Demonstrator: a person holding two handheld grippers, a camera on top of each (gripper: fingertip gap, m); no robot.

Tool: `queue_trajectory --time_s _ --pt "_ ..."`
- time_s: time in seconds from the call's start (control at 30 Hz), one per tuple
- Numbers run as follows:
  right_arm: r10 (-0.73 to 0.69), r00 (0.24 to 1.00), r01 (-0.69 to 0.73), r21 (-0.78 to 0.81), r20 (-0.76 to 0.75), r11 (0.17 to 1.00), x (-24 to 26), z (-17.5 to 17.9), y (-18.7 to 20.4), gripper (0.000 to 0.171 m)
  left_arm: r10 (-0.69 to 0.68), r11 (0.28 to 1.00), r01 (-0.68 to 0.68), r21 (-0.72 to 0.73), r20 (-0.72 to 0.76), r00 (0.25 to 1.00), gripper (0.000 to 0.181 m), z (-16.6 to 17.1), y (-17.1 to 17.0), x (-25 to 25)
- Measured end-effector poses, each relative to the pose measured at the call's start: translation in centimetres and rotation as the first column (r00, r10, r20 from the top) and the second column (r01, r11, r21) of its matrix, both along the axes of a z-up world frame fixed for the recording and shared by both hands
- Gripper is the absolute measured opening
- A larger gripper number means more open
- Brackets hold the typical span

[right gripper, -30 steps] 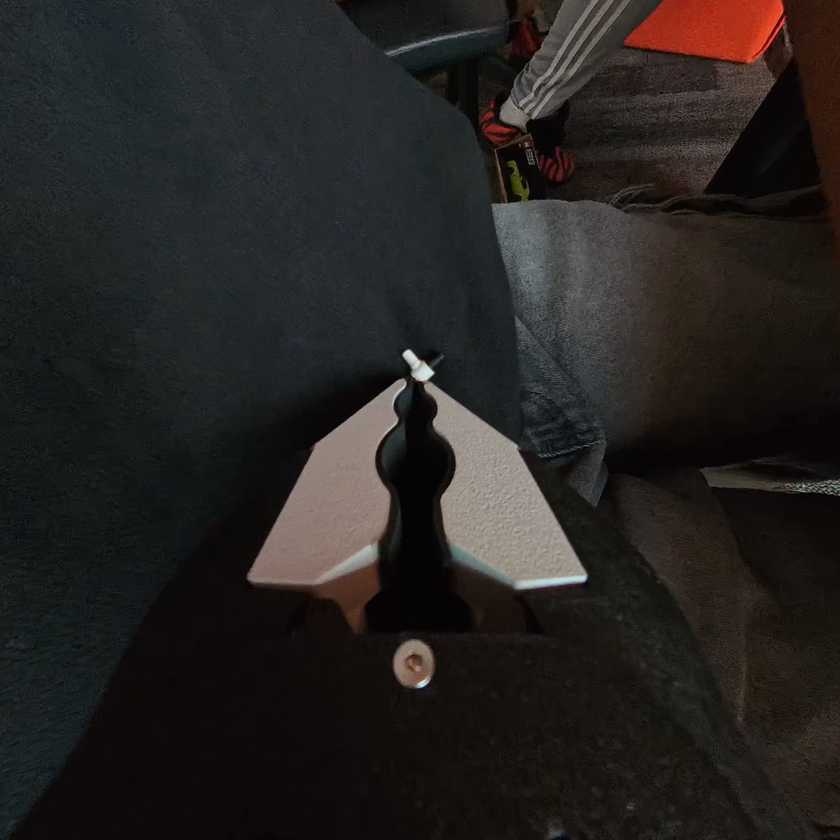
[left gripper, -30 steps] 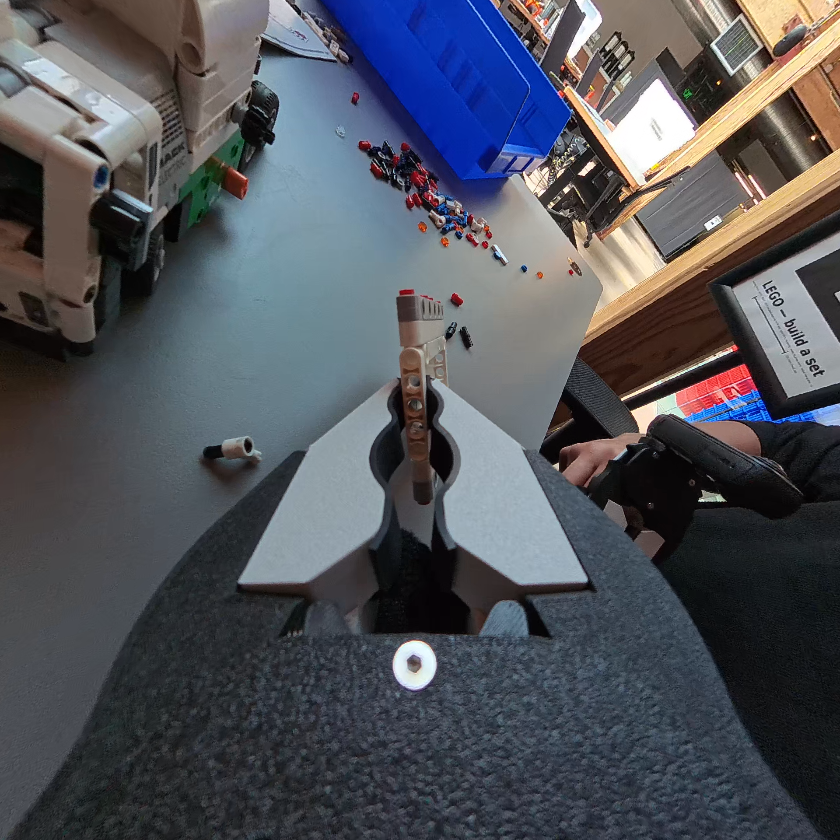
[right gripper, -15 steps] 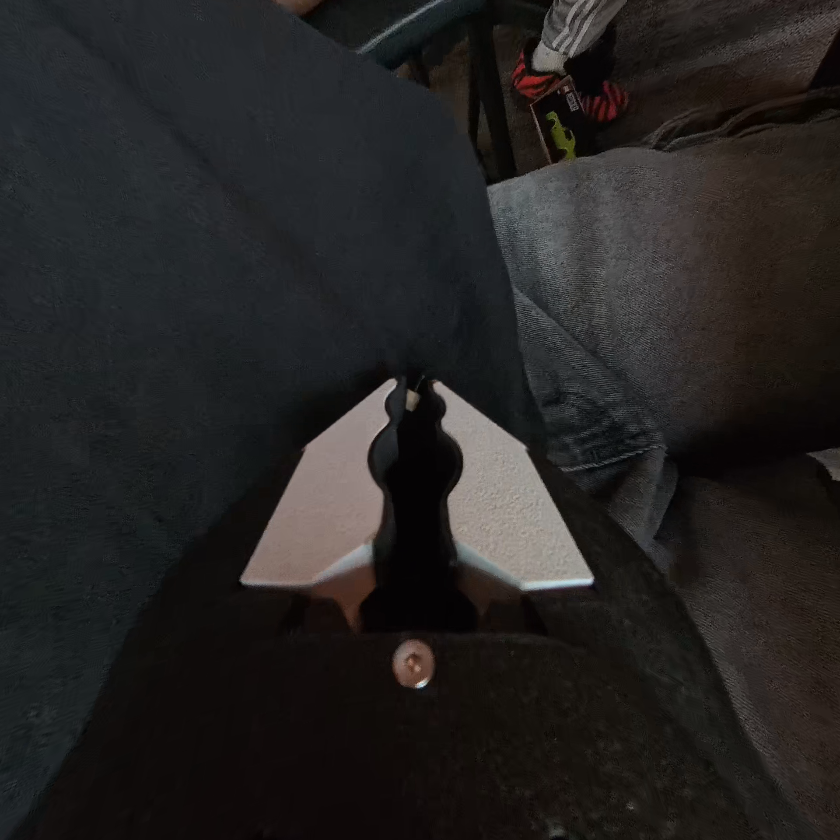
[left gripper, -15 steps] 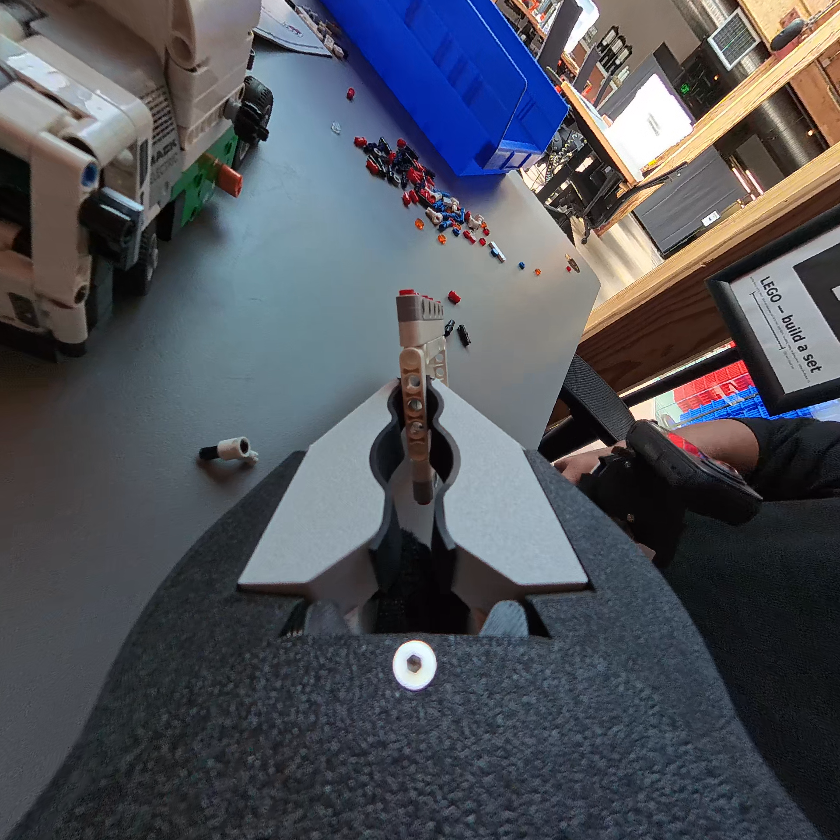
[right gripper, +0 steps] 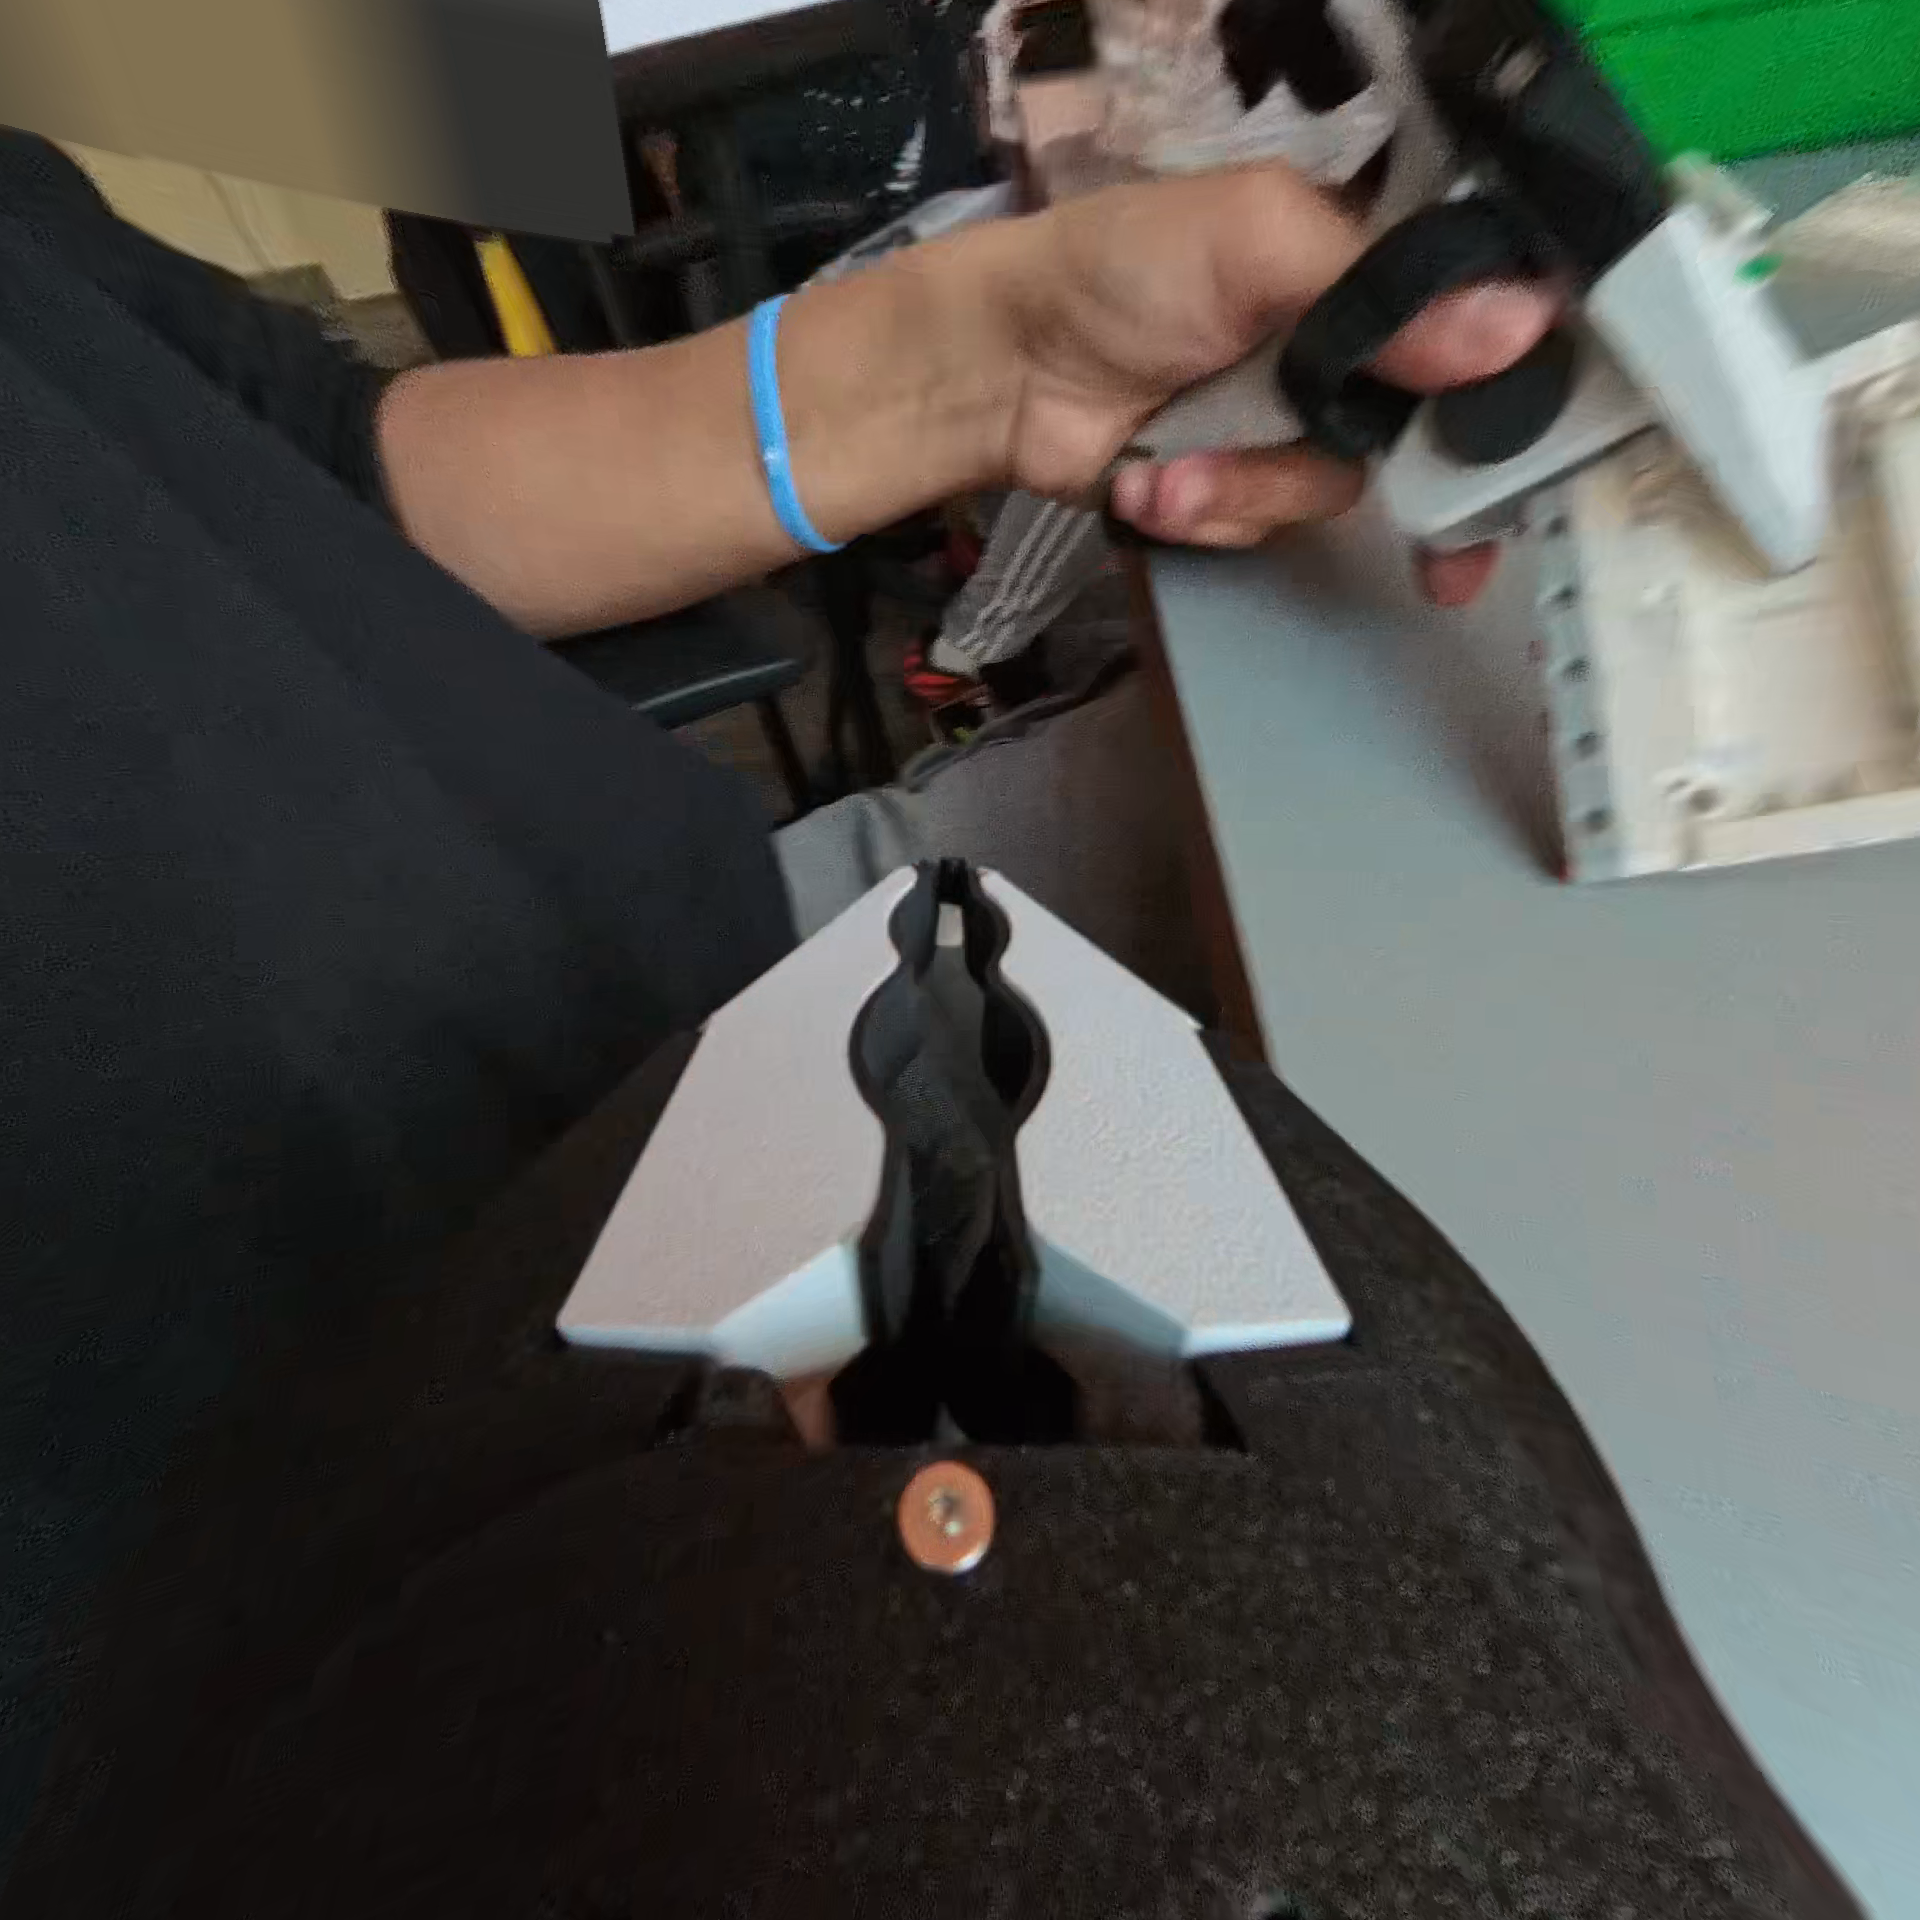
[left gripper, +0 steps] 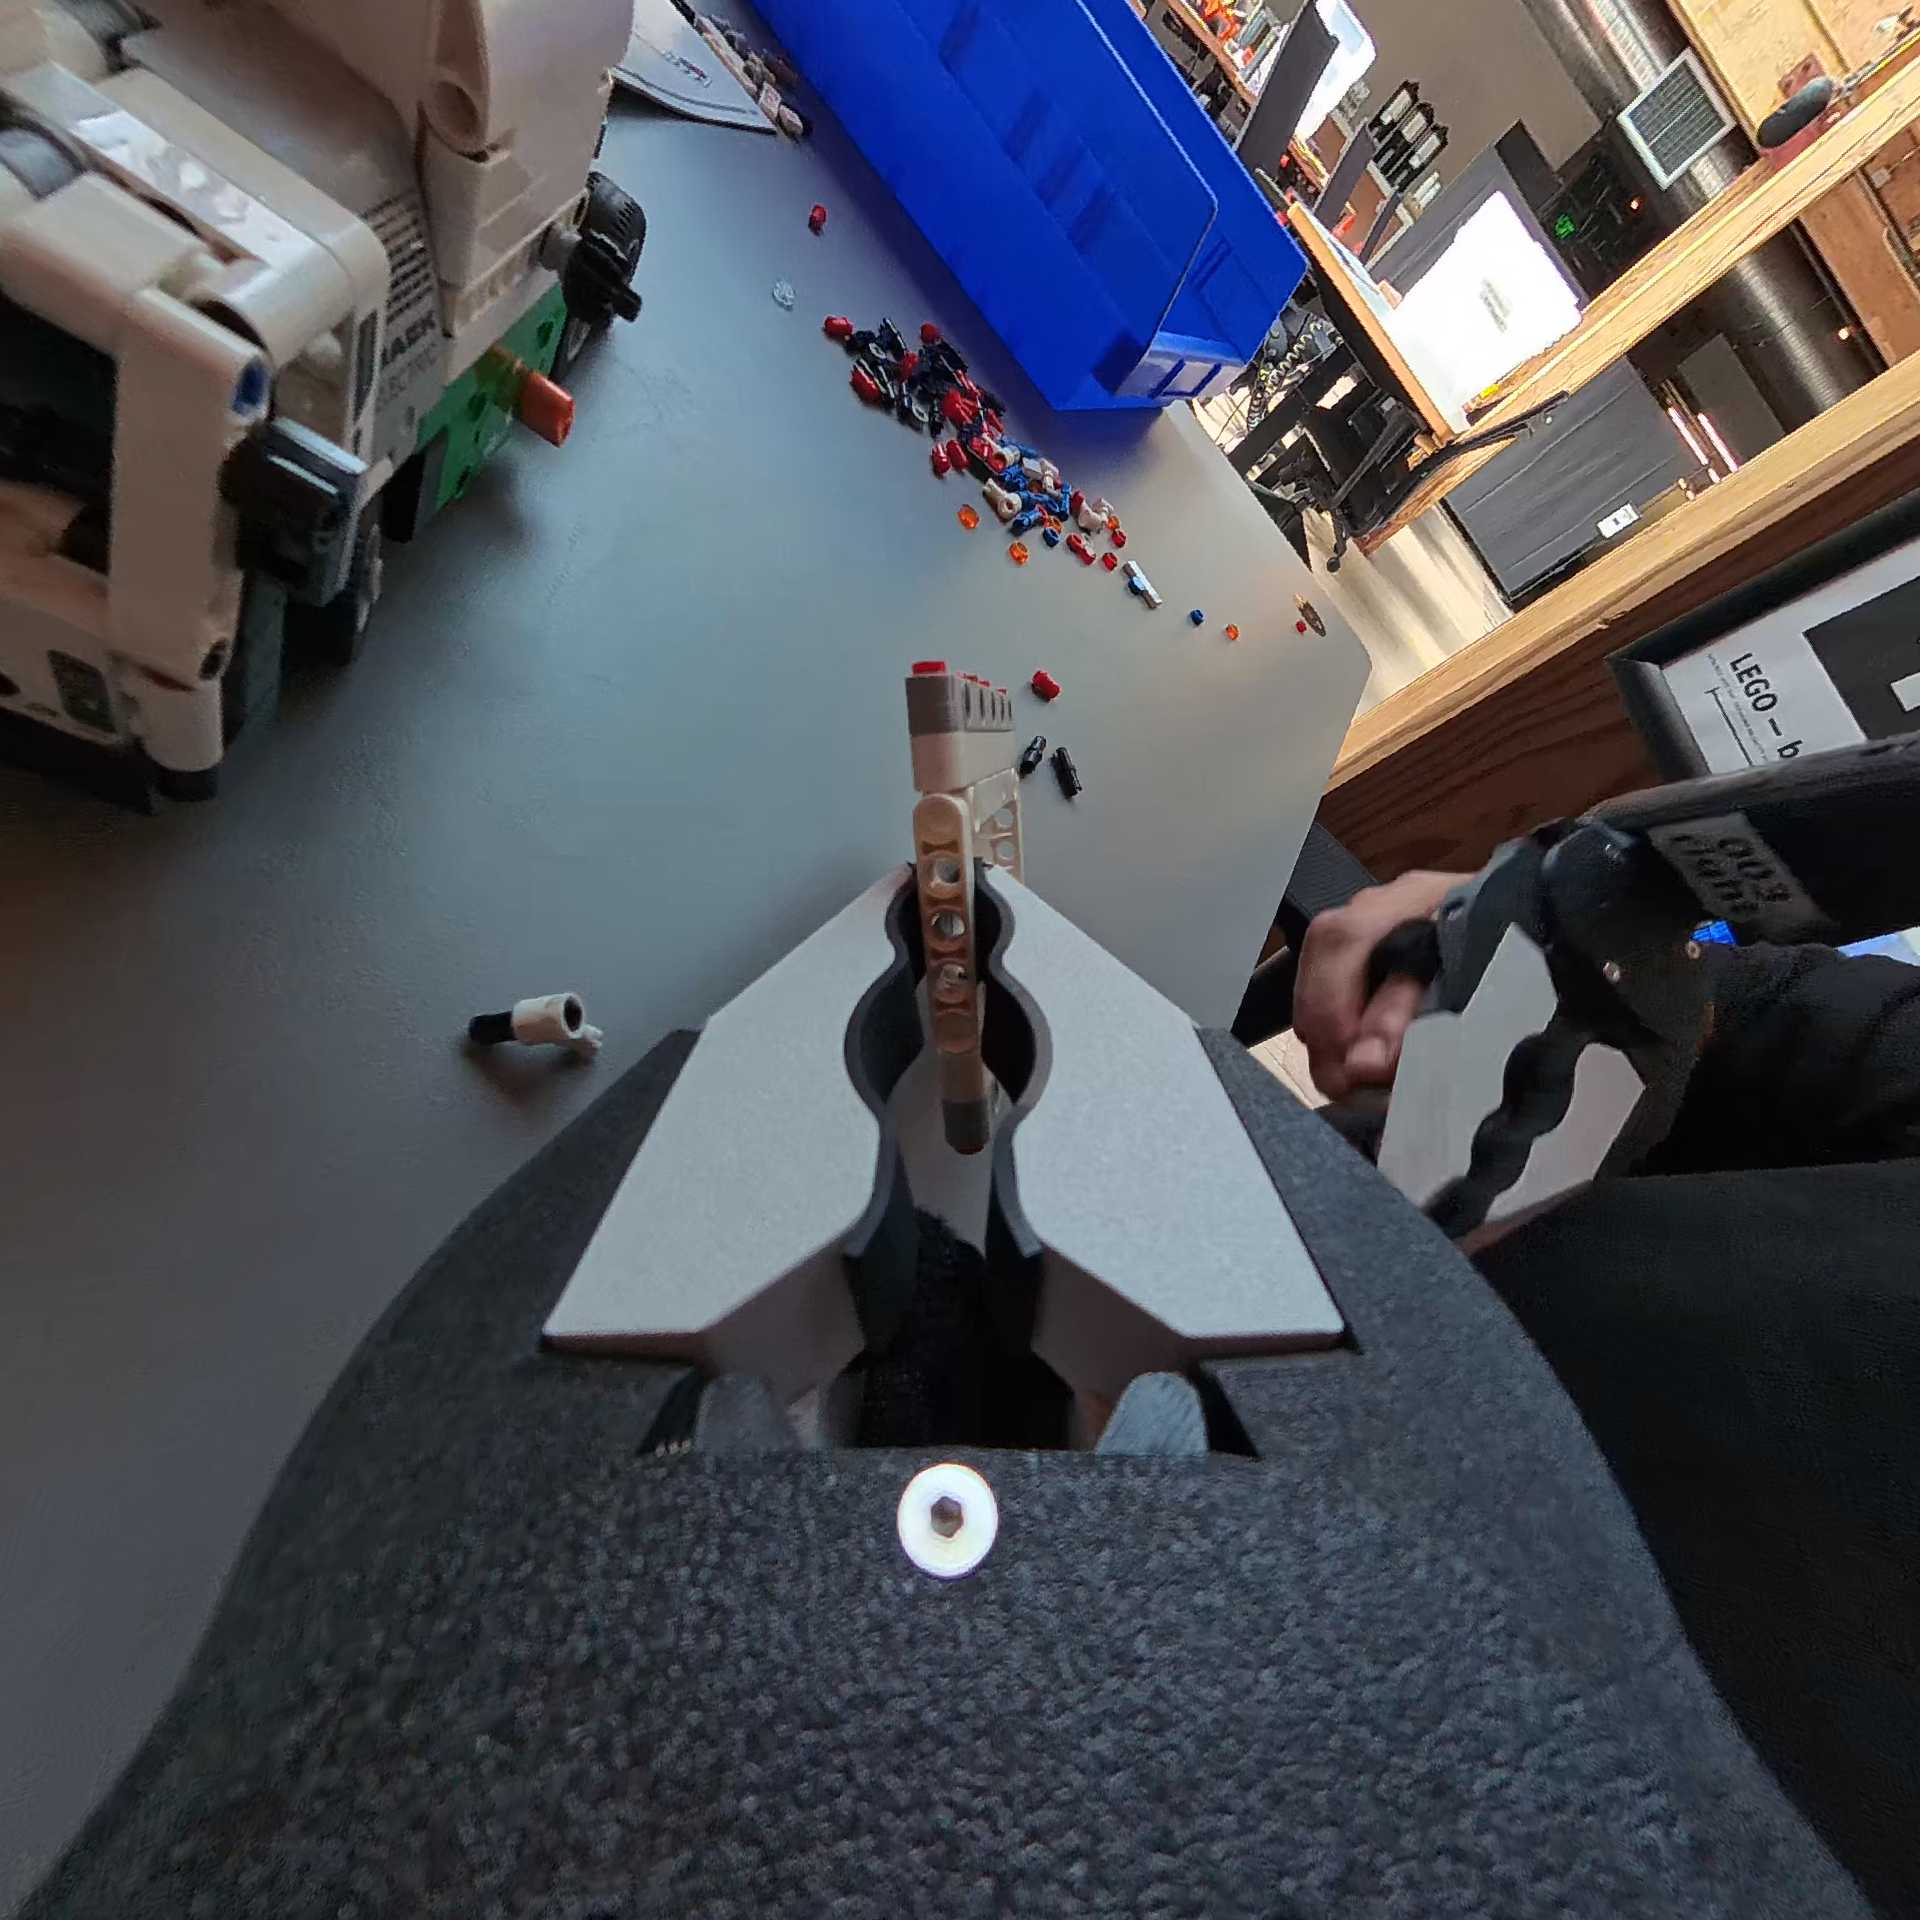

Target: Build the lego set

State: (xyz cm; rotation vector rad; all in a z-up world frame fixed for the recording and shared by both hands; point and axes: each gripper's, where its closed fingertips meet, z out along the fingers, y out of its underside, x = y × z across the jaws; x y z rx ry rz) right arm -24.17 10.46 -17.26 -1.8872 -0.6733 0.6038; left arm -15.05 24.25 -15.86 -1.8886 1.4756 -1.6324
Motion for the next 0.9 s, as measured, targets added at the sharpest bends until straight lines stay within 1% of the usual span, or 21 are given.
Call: queue_trajectory --time_s 0.07,0.1,0.17,0.2,0.23,0.27,0.3,0.33,0.37,0.4,0.43,0.5,0.53,0.63,0.7,0.77,0.9 --pt "-0.155 0.981 0.135 0.155 0.121 0.979 3.1 2.6 3.5 0.003 -0.001 1.000 0.001 -0.002 -0.003 1.000 0.002 0.0 0.0 0.0" --pt "-0.244 0.954 0.204 0.222 0.172 0.953 4.8 3.9 5.2 0.003 -0.002 1.000 0.002 -0.006 -0.004 1.000 0.002 -0.1 0.0 0.0" --pt "-0.375 0.887 0.271 0.353 0.269 0.895 7.7 6.4 8.1 0.003 -0.002 1.000 0.002 -0.015 -0.008 1.000 0.002 -0.1 0.0 0.0" --pt "-0.422 0.850 0.288 0.391 0.317 0.874 8.9 6.9 9.4 0.003 -0.002 1.000 0.002 -0.019 -0.011 1.000 0.002 -0.1 0.0 0.0" --pt "-0.429 0.826 0.292 0.373 0.366 0.881 9.8 6.5 10.6 0.003 -0.003 1.000 0.003 -0.024 -0.015 1.000 0.002 -0.2 0.0 0.1" --pt "-0.387 0.834 0.273 0.314 0.394 0.909 9.8 5.7 11.4 0.003 -0.002 0.999 0.001 -0.032 -0.021 1.000 0.002 -0.3 0.0 0.1" --pt "-0.337 0.858 0.247 0.264 0.387 0.932 9.4 5.2 11.8 0.003 0.000 0.999 -0.001 -0.044 -0.027 1.000 0.002 -0.3 0.1 0.1" --pt "-0.305 0.878 0.225 0.243 0.369 0.944 9.0 5.0 12.0 0.003 -0.001 0.999 0.000 -0.053 -0.032 1.000 0.002 -0.4 0.1 0.1" --pt "-0.288 0.878 0.213 0.227 0.382 0.950 9.0 4.6 12.2 0.003 -0.002 0.998 0.000 -0.058 -0.033 0.999 0.002 -0.4 0.1 0.2" --pt "-0.309 0.854 0.217 0.253 0.418 0.943 9.6 4.4 12.6 0.003 -0.004 0.998 0.002 -0.060 -0.033 0.999 0.002 -0.4 0.1 0.2" --pt "-0.338 0.824 0.207 0.313 0.456 0.927 10.1 4.6 12.9 0.003 -0.009 0.998 0.007 -0.062 -0.033 0.999 0.002 -0.4 0.0 0.1" --pt "-0.429 0.759 0.191 0.462 0.490 0.866 10.8 5.8 13.8 0.003 -0.031 0.995 0.026 -0.101 -0.050 0.998 0.002 -0.5 -0.5 0.1" --pt "-0.438 0.756 0.163 0.509 0.486 0.845 10.5 6.2 14.1 0.003 -0.031 0.992 0.023 -0.125 -0.063 0.998 0.002 -0.6 -0.8 0.1" --pt "-0.458 0.743 0.144 0.552 0.488 0.822 10.0 6.4 15.1 0.003 -0.014 0.985 -0.003 -0.174 -0.095 0.995 0.002 -0.8 -1.2 0.4" --pt "-0.487 0.719 0.172 0.552 0.496 0.816 10.4 5.9 15.8 0.003 0.001 0.984 -0.019 -0.180 -0.099 0.995 0.002 -0.9 -1.3 0.4" --pt "-0.459 0.725 0.154 0.528 0.514 0.835 10.0 4.8 16.2 0.003 0.016 0.983 -0.035 -0.181 -0.101 0.995 0.003 -0.9 -1.2 0.4" --pt "-0.478 0.698 0.138 0.555 0.532 0.820 9.6 4.4 16.4 0.003 0.042 0.981 -0.062 -0.182 -0.112 0.993 0.003 -1.1 -0.8 0.3"
